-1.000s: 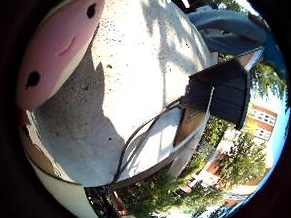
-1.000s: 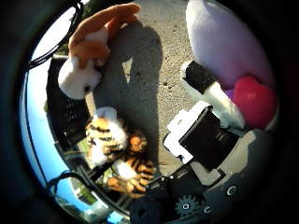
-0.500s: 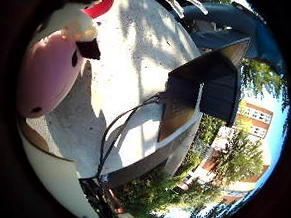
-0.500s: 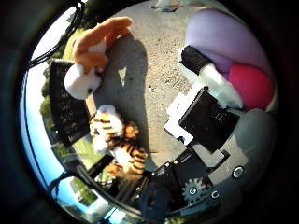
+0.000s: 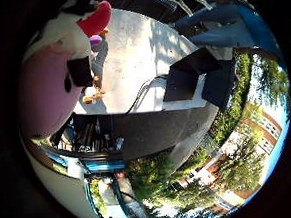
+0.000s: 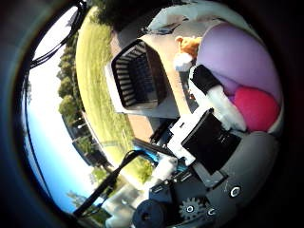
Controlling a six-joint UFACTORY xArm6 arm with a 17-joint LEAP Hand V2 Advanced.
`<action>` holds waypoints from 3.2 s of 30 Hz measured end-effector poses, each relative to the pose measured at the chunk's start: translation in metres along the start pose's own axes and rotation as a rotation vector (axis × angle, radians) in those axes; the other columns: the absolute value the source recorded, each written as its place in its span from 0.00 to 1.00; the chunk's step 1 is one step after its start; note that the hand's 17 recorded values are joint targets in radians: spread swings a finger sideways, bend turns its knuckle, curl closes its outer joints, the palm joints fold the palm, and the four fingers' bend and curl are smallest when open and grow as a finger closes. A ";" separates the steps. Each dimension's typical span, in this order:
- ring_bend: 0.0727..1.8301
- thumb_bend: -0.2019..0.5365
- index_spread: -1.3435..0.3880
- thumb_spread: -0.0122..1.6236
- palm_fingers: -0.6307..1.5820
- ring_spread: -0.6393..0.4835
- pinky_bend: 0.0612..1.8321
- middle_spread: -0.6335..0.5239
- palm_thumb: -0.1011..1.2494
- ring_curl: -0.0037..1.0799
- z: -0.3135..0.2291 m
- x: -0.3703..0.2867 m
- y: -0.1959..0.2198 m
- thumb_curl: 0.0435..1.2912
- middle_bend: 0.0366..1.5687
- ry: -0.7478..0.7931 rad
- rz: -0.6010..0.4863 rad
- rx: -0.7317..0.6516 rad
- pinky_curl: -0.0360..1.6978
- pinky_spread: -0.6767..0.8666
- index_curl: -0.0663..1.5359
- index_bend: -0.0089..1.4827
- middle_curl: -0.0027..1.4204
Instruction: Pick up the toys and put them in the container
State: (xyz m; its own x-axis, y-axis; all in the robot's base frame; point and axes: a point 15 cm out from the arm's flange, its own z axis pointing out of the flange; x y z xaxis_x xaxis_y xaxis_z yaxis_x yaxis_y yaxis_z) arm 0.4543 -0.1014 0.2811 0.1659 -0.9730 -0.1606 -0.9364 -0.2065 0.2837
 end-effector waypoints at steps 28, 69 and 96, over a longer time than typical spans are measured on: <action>0.35 0.23 0.53 0.73 0.18 0.78 0.47 0.57 0.67 0.43 0.189 -0.271 -0.148 0.41 0.19 -0.094 -0.255 -0.133 0.38 0.70 0.31 0.32 0.39; 0.23 0.24 0.73 0.72 0.34 0.84 0.34 0.67 0.53 0.30 0.265 0.105 -0.021 0.29 0.10 0.020 0.202 0.051 0.21 0.74 0.20 0.11 0.24; 0.63 0.28 0.59 0.67 0.80 0.65 0.59 0.47 0.72 0.54 0.348 0.091 -0.047 0.34 0.53 0.078 0.162 -0.034 0.28 0.70 0.16 0.13 0.46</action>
State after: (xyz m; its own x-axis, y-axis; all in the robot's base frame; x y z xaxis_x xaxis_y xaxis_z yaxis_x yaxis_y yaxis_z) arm 0.4056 -0.1445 -0.0763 0.0383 -0.9986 -0.0363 -0.9421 -0.0482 0.3320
